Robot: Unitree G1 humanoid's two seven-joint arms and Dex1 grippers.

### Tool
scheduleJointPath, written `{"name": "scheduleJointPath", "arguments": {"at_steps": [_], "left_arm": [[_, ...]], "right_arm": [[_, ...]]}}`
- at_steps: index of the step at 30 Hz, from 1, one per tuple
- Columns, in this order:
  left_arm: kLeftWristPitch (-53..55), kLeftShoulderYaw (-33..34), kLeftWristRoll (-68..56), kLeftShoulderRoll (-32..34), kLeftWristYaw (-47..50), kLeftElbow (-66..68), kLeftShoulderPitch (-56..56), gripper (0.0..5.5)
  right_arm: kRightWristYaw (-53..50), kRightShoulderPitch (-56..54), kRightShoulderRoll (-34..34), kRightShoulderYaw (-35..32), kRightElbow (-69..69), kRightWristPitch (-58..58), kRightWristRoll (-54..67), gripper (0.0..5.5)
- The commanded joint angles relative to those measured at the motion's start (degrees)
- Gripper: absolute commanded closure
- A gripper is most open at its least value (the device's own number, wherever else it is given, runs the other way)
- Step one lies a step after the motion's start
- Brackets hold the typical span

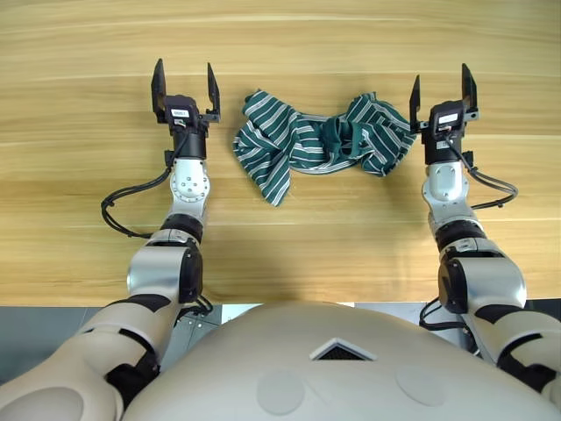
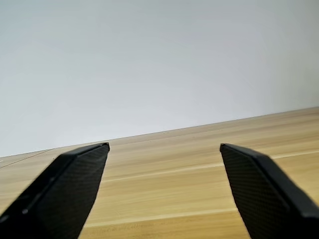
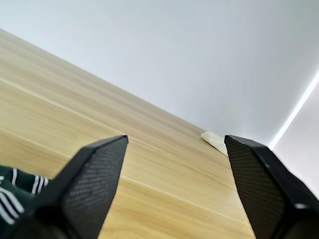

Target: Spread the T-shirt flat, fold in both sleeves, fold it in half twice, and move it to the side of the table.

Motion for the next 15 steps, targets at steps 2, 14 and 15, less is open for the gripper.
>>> {"name": "scheduleJointPath", "arguments": {"at_steps": [2,14,15], "left_arm": [[0.2,-0.1,0.2,-0.3,0.1,0.9,1.2,1.39],[-1.7,-0.1,-2.8,-1.2,-7.2,-1.2,1.3,1.39],[-1.5,-0.5,-2.3,-1.2,-7.1,-1.1,1.3,1.39]], "right_arm": [[-1.2,0.2,0.2,0.5,-0.2,0.6,-0.8,1.9],[21.4,16.0,-14.2,3.7,-30.3,3.6,1.4,1.9],[22.2,16.6,-14.9,3.7,-31.8,5.0,0.7,1.9]]}}
